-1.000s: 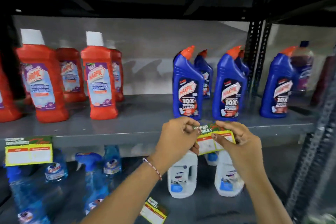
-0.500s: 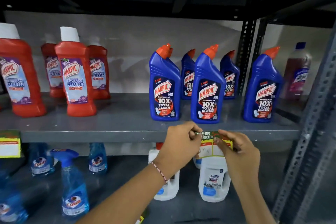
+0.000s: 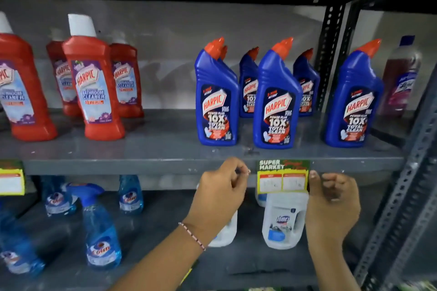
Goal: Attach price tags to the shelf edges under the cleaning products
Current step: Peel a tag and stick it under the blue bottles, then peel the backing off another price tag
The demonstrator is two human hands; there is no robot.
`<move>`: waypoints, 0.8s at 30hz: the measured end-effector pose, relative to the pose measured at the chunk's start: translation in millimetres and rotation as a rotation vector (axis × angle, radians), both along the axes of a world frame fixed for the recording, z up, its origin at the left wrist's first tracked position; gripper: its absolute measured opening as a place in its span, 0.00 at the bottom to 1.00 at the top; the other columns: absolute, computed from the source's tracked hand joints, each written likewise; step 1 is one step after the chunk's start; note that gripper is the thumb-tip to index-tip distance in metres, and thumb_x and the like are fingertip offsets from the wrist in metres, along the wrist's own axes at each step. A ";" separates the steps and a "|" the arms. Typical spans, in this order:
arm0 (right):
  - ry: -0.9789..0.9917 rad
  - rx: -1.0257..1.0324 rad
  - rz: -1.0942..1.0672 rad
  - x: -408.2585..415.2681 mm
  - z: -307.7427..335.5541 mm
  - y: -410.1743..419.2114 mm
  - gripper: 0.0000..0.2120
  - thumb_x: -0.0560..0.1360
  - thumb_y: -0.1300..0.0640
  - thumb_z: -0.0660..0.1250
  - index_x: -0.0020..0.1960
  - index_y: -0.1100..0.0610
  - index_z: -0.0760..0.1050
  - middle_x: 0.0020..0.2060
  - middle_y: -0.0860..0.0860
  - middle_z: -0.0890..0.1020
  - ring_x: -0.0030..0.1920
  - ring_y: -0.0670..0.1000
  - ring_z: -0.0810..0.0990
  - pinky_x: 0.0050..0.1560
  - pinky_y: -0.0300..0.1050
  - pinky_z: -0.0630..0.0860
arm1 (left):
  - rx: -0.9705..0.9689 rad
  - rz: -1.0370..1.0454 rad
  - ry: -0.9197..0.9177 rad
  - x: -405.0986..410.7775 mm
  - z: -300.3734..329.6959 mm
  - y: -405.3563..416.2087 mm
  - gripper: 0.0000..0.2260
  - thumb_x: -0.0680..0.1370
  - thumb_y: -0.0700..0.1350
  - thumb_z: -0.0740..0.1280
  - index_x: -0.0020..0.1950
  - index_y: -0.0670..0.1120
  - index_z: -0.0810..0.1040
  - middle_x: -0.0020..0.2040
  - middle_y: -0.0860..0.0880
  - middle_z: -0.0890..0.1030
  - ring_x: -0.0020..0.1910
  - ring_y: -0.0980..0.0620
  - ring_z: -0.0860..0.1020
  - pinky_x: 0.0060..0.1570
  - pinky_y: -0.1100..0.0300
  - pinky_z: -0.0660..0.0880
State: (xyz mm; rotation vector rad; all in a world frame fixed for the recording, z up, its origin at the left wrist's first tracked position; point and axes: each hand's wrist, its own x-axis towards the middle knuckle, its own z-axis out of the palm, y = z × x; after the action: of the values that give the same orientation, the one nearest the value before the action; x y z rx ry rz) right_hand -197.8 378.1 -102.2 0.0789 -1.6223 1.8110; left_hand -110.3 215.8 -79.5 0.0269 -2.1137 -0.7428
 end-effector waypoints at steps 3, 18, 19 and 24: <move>-0.108 -0.195 0.109 17.9 -28.3 -17.6 0.11 0.76 0.59 0.67 0.41 0.48 0.66 0.36 0.48 0.73 0.33 0.41 0.74 0.33 0.31 0.73 | -0.010 0.021 -0.064 15.5 -29.2 -18.6 0.06 0.73 0.38 0.67 0.43 0.50 0.78 0.21 0.55 0.66 0.22 0.53 0.71 0.27 0.59 0.75; -0.771 0.668 0.748 60.5 -216.5 -172.5 0.11 0.71 0.58 0.71 0.52 0.52 0.74 0.51 0.55 0.81 0.51 0.57 0.81 0.51 0.55 0.79 | 0.436 0.128 -0.820 50.6 -187.1 -165.7 0.09 0.71 0.36 0.67 0.45 0.48 0.83 0.45 0.48 0.86 0.47 0.51 0.83 0.50 0.59 0.78; -0.765 0.774 0.724 58.4 -223.7 -179.0 0.15 0.71 0.54 0.72 0.56 0.51 0.74 0.54 0.55 0.80 0.53 0.57 0.80 0.53 0.55 0.78 | 0.433 0.117 -0.844 46.5 -193.2 -170.1 0.10 0.71 0.36 0.68 0.47 0.48 0.83 0.47 0.48 0.86 0.49 0.50 0.83 0.49 0.61 0.77; -0.716 1.207 0.663 51.6 -225.8 -203.3 0.29 0.70 0.48 0.72 0.68 0.49 0.67 0.66 0.51 0.73 0.68 0.55 0.68 0.67 0.57 0.63 | 0.375 0.071 -0.987 19.3 -215.4 -182.8 0.19 0.71 0.34 0.65 0.61 0.47 0.78 0.60 0.47 0.81 0.58 0.48 0.79 0.53 0.63 0.74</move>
State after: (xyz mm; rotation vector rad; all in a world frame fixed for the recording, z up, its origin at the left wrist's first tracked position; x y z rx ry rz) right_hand -146.2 174.8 -328.1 0.6133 -3.3115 0.9658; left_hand -91.0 33.0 -294.9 0.8137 -2.8070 -1.2369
